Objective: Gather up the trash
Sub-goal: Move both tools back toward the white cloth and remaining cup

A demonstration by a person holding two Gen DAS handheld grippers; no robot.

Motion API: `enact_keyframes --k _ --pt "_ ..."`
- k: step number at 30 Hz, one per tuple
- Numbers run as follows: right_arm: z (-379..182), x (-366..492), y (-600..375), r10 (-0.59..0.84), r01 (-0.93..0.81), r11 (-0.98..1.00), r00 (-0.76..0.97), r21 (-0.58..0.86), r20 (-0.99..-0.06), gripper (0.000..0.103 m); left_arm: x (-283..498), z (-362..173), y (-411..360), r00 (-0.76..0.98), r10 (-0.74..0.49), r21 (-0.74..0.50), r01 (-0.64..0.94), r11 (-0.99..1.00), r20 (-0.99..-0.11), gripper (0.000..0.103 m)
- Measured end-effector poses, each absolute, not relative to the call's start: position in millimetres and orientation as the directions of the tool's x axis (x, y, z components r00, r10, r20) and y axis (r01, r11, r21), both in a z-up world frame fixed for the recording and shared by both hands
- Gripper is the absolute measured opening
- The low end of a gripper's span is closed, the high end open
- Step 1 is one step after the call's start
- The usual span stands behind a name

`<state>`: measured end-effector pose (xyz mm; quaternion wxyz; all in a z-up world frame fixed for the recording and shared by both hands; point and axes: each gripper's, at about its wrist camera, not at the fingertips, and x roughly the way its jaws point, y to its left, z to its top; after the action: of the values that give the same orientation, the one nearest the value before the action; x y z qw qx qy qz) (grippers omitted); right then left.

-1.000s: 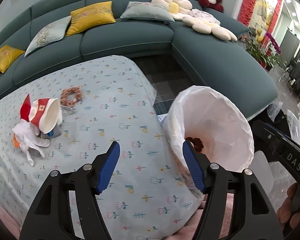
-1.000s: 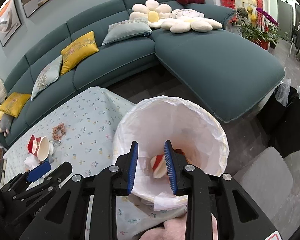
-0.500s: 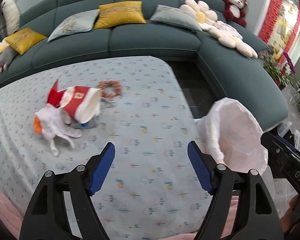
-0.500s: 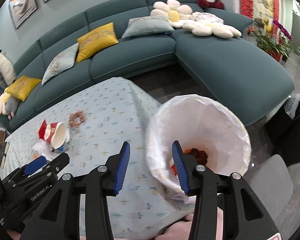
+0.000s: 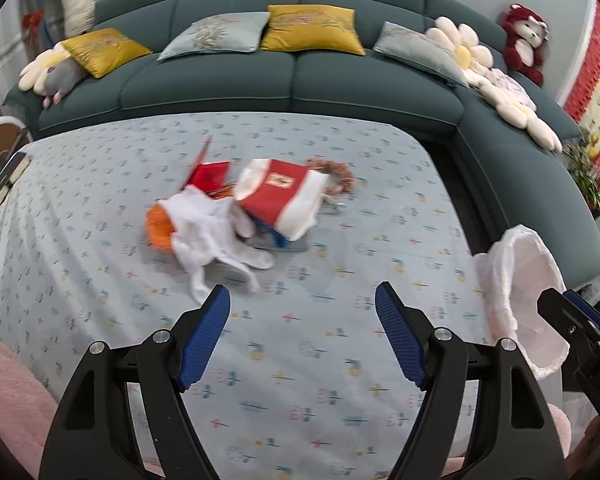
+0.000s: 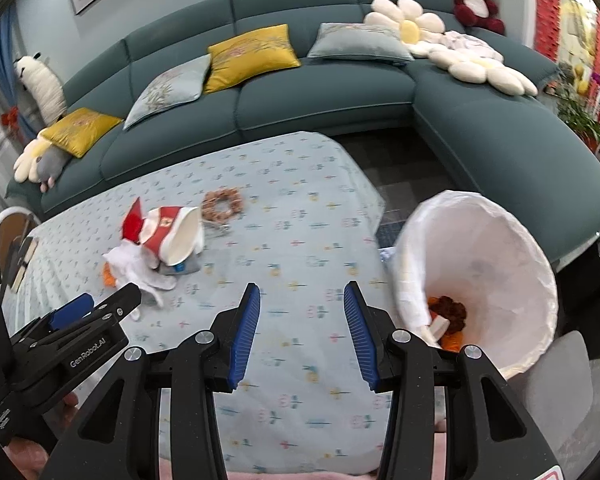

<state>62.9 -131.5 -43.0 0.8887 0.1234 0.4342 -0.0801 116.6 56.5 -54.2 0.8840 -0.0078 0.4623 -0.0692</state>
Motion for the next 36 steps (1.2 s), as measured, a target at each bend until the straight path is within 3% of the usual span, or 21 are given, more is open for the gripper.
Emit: enact_keyframes --k 19,36 --pt "-55.7 96.8 -61.0 0.020 0.147 0.981 0.581 0.129 -0.814 0.043 134.3 -73.4 131.4 0.550 -0.072 -0.093 -0.009 0.996 -0.832 0.071" --pt "-98.8 173.3 -18.3 0.115 0.084 0.979 0.525 0.186 -0.843 0.043 197.0 -117.6 163.1 0.457 -0.082 -0.134 -0.082 0.988 -0.886 0.071"
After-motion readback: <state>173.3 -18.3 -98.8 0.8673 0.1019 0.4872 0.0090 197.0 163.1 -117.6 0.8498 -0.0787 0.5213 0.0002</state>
